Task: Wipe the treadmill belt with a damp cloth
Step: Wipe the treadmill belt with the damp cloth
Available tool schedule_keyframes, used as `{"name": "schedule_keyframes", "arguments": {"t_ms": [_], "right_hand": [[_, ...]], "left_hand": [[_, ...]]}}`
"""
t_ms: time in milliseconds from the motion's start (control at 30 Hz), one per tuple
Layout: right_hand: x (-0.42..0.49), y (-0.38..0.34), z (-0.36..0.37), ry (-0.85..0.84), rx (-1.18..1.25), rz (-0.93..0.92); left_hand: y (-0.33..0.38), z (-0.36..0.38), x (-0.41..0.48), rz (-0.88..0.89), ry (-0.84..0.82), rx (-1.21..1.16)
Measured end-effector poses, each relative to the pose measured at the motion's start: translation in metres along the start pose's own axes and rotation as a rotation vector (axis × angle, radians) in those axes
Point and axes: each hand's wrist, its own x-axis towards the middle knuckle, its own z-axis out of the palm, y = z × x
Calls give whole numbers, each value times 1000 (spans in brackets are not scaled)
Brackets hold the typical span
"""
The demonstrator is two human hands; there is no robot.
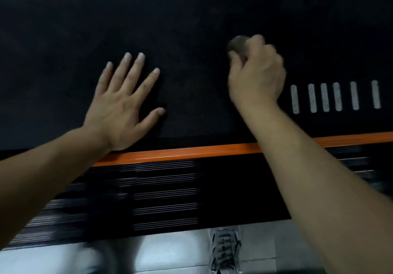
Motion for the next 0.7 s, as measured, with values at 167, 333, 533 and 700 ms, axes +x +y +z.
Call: {"name": "schedule_keyframes", "arguments": {"t_ms": [167, 333, 533, 700], "right_hand": [[-55, -15, 7, -219, 26, -565], [-34, 21, -13, -56, -82, 10], [-90, -47, 5, -175, -26, -258], [-79, 5, -17, -22, -155, 245]], "left_hand": [[-3, 4, 0, 43, 40, -27], [-12, -1, -7, 66, 2, -106], [-47, -8, -36, 93, -46, -122], [-85, -11, -52, 64, -50, -119]]}}
